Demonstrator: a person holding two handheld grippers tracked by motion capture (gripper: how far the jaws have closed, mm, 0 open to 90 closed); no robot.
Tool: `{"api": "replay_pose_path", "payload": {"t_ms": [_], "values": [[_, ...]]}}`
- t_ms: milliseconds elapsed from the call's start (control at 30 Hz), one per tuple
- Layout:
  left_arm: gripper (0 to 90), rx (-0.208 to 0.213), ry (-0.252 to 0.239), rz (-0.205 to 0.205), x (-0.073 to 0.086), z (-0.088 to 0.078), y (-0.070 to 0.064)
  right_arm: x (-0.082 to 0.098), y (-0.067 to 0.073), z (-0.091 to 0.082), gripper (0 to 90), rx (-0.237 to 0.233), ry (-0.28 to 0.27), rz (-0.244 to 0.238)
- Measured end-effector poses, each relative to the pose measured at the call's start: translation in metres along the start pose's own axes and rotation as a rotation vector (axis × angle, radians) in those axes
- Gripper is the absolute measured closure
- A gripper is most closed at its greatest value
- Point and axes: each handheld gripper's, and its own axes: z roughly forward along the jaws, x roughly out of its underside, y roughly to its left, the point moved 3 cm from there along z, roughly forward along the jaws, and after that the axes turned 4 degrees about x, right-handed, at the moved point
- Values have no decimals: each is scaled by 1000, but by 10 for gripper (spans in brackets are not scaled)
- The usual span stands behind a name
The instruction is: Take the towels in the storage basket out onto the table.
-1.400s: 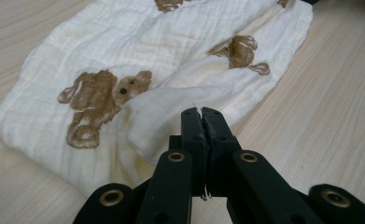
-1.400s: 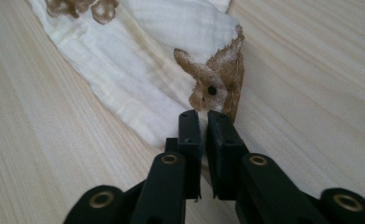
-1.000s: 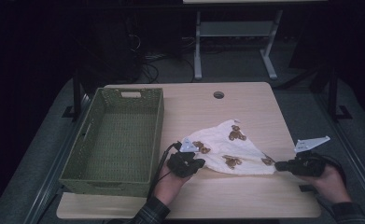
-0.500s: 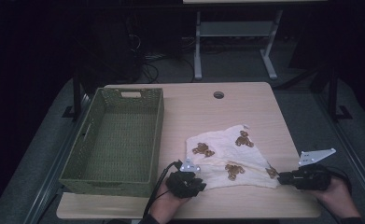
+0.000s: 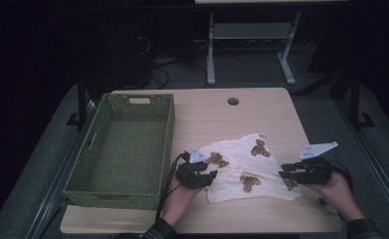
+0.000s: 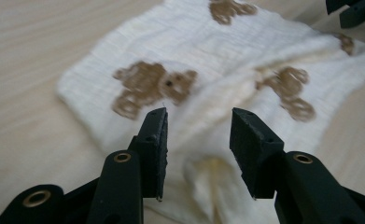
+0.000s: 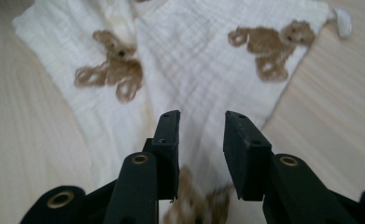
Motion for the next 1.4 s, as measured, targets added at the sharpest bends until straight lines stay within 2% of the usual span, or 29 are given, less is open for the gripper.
{"api": "replay_pose_path", "payload": {"t_ms": [67, 167, 267, 367, 533, 667, 733, 800, 833, 900, 933, 1000, 1133, 1233, 1400], "values": [[562, -30, 0, 12, -4, 4, 6, -8, -3, 8, 660, 4, -3, -4], [562, -72, 6, -2, -7, 12, 14, -19, -8, 20, 663, 14, 2, -12], [549, -124, 14, -4, -8, 17, 22, -26, -15, 32, 665, 44, 20, -29], [538, -171, 28, -15, -9, 22, 31, -30, -23, 40, 665, 50, 20, -15], [531, -210, 52, -42, -6, 30, 40, -27, -27, 47, 665, 51, 48, -13], [540, -190, 59, -89, -3, 34, 47, -25, -24, 50, 665, 48, 61, -21], [592, -172, 64, -111, -2, 38, 48, -25, -23, 52, 664, 45, 73, -24], [678, -162, 78, -112, -1, 41, 47, -24, -22, 54, 663, 47, 84, -33], [725, -165, 93, -101, -1, 42, 47, -23, -23, 55, 658, 45, 84, -40], [836, -148, 97, -105, -1, 44, 46, -23, -22, 54, 655, 43, 85, -30], [860, -146, 104, -99, -2, 44, 46, -23, -22, 54, 651, 42, 86, -30], [873, -134, 105, -88, -4, 43, 46, -22, -21, 54, 646, 41, 85, -30], [874, -108, 70, -68, -14, 40, 42, -22, -21, 54, 641, 46, 87, -38], [874, -86, 37, -42, -25, 39, 39, -22, -21, 53, 638, 47, 89, -37], [874, -77, -9, 3, -48, 37, 36, -20, -20, 52, 633, 56, 95, -32]]}}
